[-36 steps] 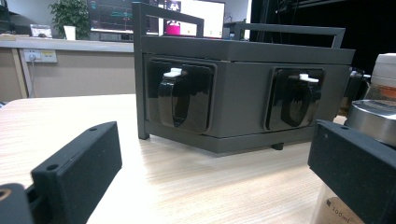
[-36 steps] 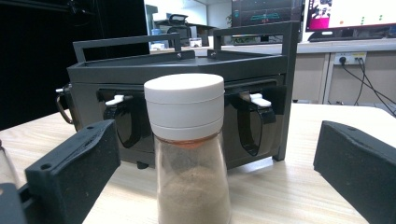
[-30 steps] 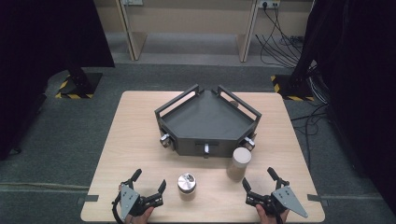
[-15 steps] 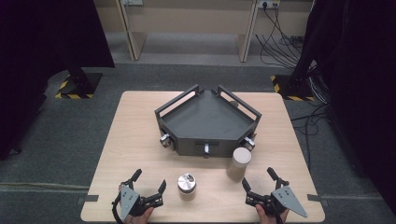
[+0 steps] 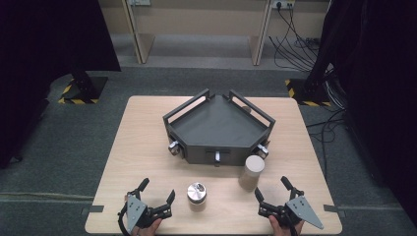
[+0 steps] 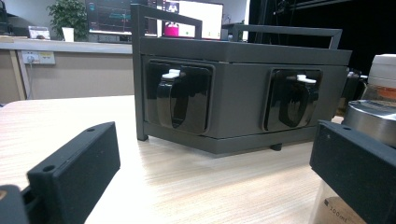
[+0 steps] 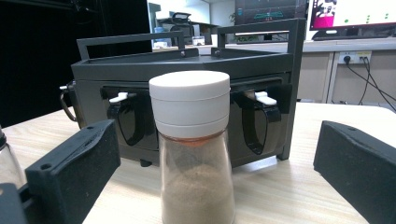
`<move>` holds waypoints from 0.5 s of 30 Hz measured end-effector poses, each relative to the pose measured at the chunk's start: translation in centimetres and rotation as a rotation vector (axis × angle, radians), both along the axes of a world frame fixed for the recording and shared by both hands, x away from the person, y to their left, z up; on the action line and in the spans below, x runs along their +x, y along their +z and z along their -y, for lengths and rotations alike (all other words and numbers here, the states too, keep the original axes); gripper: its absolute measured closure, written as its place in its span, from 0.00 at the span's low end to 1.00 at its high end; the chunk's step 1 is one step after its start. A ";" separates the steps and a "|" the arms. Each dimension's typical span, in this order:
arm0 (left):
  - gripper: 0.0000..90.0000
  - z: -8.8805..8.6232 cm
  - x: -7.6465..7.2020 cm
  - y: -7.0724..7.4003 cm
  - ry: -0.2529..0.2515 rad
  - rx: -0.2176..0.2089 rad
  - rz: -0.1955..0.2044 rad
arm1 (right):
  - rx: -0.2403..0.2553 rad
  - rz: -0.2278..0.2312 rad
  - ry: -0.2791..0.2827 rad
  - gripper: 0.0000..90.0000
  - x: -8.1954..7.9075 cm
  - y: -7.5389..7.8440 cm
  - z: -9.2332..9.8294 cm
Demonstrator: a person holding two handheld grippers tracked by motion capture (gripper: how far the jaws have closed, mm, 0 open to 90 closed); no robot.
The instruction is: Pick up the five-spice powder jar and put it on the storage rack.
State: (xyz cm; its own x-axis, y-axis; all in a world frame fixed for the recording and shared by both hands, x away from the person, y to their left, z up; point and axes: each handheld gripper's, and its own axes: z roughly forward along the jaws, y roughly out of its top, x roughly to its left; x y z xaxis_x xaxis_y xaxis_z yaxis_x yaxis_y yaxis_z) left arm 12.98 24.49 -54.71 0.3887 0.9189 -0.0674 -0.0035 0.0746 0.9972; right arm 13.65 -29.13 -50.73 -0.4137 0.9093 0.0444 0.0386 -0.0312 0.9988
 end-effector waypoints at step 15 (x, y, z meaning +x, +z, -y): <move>0.00 -0.1 0.0 0.0 -0.002 -0.007 -0.002 | -0.004 -0.001 0.004 0.01 0.1 0.0 0.0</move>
